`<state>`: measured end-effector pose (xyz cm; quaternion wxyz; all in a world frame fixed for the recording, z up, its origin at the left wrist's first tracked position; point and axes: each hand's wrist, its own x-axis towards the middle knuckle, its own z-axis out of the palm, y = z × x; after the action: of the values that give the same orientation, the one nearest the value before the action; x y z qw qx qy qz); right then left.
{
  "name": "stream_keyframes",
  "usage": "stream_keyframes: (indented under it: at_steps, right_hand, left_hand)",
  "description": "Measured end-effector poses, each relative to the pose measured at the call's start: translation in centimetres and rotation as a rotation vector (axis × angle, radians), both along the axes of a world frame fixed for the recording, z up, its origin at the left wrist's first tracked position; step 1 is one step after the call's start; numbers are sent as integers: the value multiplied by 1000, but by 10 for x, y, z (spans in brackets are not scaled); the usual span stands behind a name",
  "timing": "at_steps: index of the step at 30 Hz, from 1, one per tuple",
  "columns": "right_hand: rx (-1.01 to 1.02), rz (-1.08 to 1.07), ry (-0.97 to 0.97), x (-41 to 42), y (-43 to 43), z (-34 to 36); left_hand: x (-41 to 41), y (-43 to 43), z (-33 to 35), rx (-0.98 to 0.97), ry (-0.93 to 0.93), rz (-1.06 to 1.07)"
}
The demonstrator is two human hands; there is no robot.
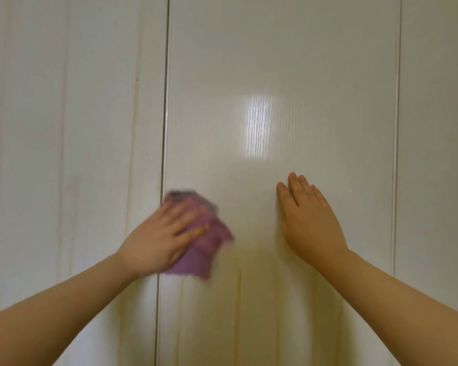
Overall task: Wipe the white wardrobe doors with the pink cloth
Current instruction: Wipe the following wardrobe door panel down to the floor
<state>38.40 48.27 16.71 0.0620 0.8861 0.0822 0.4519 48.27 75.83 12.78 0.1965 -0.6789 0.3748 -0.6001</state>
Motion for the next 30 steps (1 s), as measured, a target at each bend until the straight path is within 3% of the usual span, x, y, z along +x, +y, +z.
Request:
stream_keyframes:
  at_steps: [2,3,6,7,8,10,11,14,15,16,18,19,20,22,23,24,27,28,30]
  right_hand:
    - [-3,1,5,-1,0,0]
    - [-3,-5,10,-1,-1,1]
    - [-1,-33,40,-2,1,2]
    - [-2,-35,42,-3,1,2]
    - [-4,-32,40,-3,1,2]
    - [0,-23,34,-4,0,2]
    - [3,-17,35,-4,0,2]
    - [9,-12,45,-5,1,2]
    - [3,-18,50,-5,0,2]
    - [-2,-20,48,-4,-1,1]
    - [9,-10,40,-3,-1,0]
    - [22,-3,35,-2,-1,-2]
    - [33,1,32,-1,1,-3]
    - [42,1,33,0,2,-5]
    - [40,-1,33,1,2,-5]
    - [31,-4,29,1,1,-5]
    - [18,8,17,2,-2,-6]
    - [22,14,8,3,-2,-6]
    - [23,16,2,4,-1,-8]
  left_hand:
    - [-3,-8,-1,-352,103,14]
    - [-2,-19,-12,-307,104,-24]
    - [-6,-17,-32,243,56,-129]
    - [-6,-13,-28,253,38,-105]
    - [-1,-12,-27,134,7,-93]
    - [1,-18,-34,-251,114,-92]
    - [2,-27,-45,-284,145,-102]
    - [1,-18,-55,145,66,-164]
    - [2,-11,-47,171,46,-134]
    - [5,-7,-40,83,17,-114]
    - [3,-13,-42,-287,107,-78]
    - [4,-21,-51,-346,143,-46]
    - [5,-27,-63,-256,133,-47]
    - [3,-18,-73,101,77,-39]
    - [6,-10,-69,165,44,-4]
    - [8,-7,-64,109,15,49]
    - [3,-22,-78,-376,156,100]
    - [1,-30,-89,-363,172,78]
    - [0,-27,-106,-24,133,51]
